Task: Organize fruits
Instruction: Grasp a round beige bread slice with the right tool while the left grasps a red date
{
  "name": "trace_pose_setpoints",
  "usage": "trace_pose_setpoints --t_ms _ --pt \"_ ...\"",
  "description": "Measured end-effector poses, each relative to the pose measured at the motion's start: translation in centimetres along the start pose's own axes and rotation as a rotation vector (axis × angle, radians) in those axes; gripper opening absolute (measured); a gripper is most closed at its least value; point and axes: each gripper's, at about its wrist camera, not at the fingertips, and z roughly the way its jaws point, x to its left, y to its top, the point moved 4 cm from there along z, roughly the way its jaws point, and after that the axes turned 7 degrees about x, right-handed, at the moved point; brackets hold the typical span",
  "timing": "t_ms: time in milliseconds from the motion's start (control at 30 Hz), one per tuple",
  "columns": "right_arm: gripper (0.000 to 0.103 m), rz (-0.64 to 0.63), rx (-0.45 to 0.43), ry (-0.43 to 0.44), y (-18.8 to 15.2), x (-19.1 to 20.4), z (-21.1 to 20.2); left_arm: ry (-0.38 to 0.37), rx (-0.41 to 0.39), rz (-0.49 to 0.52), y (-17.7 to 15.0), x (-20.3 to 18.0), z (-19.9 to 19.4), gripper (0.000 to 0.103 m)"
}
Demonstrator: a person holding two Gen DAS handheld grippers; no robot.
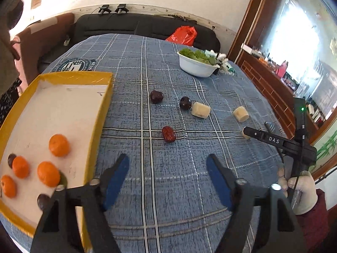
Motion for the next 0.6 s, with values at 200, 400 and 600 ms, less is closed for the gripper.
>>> trace_pose_setpoints --t_ms 200,400,600 --pt "0.054 -0.063 -0.016 -0.038 0.5 0.2 1.3 0.047 0.047 0.014 1.8 0.0 4.3 0.058" --pt "0.039 -0.096 -0.028 -0.051 0.2 0.1 1.3 0.068 0.074 0.038 2.9 -0.6 7.2 0.058" --pt "0.034 -0.096 -0.033 -0.034 0.0 0.1 1.2 0.103 0.118 0.09 2.6 -1.8 9.3 0.03"
